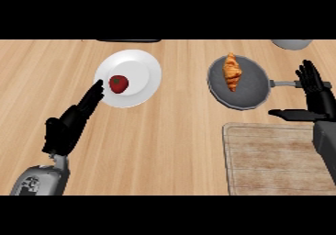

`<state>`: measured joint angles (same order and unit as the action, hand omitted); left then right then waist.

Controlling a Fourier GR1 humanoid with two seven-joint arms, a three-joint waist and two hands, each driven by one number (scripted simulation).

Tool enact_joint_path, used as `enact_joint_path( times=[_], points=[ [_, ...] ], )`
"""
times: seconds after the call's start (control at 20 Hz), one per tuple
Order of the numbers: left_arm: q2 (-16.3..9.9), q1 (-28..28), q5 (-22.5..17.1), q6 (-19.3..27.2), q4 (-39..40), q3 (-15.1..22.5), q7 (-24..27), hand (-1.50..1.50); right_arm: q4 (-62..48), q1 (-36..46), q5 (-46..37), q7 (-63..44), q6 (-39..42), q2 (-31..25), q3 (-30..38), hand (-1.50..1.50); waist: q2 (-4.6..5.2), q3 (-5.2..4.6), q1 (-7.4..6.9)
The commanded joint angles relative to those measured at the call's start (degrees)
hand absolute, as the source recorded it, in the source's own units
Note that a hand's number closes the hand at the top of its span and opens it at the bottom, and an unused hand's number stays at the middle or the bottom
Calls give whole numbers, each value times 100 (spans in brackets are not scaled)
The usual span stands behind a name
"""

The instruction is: Pick the croissant from the cutting board and place it in the pan

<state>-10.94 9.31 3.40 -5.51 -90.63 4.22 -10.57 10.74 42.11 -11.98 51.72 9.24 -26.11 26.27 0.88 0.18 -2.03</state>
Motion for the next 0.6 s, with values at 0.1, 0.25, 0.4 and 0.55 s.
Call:
enact_joint_path(
  times=[0.1,0.25,0.4,0.55],
  points=[
    [-21,-144,63,-34,-179,-63,-131,0,18,-519,18,629,254,84,-79,-150,-38,-4,66],
    [-193,-301,-150,-230,-532,-250,-240,0,141,-933,-73,1052,224,226,-225,-150,-54,-5,84],
    [10,184,158,-45,266,-187,-10,0,60,-840,-26,1029,146,182,-179,-150,-21,-1,83],
    [-130,334,-32,-273,374,-404,-66,0,271,-1141,63,1156,127,330,-212,-150,-50,-8,150]
  ],
)
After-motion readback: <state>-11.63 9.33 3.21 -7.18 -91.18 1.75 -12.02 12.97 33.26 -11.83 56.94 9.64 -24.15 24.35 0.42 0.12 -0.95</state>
